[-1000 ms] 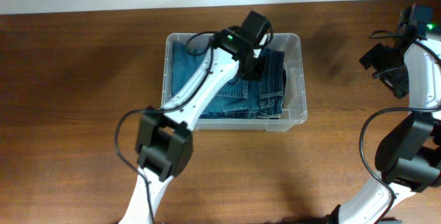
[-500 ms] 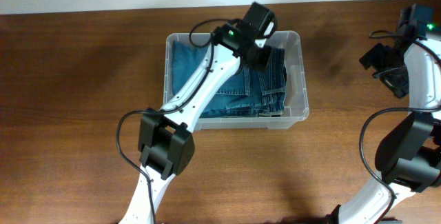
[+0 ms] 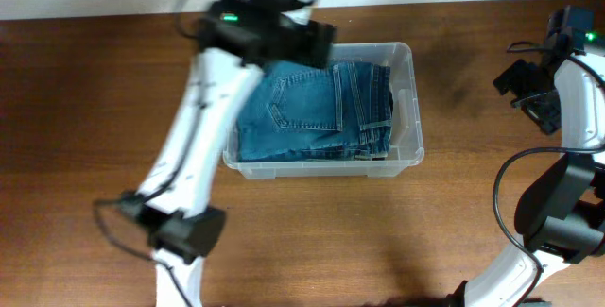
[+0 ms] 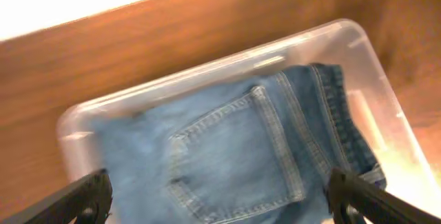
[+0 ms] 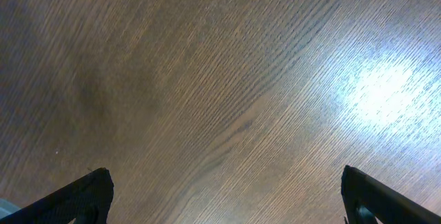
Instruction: Pack container
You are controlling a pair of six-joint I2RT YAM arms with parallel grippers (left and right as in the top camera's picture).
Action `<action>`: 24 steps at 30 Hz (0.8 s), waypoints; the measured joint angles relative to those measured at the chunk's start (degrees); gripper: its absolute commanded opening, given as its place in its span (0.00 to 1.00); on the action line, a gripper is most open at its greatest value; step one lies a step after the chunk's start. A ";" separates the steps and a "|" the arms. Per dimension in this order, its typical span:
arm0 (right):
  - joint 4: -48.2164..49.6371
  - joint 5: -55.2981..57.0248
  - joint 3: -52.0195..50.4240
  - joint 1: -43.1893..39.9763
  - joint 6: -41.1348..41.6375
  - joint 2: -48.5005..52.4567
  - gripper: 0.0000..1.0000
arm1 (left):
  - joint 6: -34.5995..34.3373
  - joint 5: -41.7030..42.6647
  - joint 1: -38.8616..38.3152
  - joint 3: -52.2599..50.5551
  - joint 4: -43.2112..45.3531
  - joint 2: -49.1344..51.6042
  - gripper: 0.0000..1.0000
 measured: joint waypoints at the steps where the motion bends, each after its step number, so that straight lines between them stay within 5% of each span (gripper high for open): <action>1: 0.00 0.00 0.00 0.00 -0.02 0.00 0.98 | 0.24 -0.09 2.03 0.09 -1.27 -2.38 0.99; 12: -0.02 0.00 0.00 0.00 -0.02 0.00 0.98 | 0.61 2.67 14.40 0.76 -13.51 -19.26 1.00; 24: 0.00 0.00 0.00 0.00 0.00 0.00 0.98 | 0.59 4.55 15.28 -1.25 -18.71 -35.93 0.99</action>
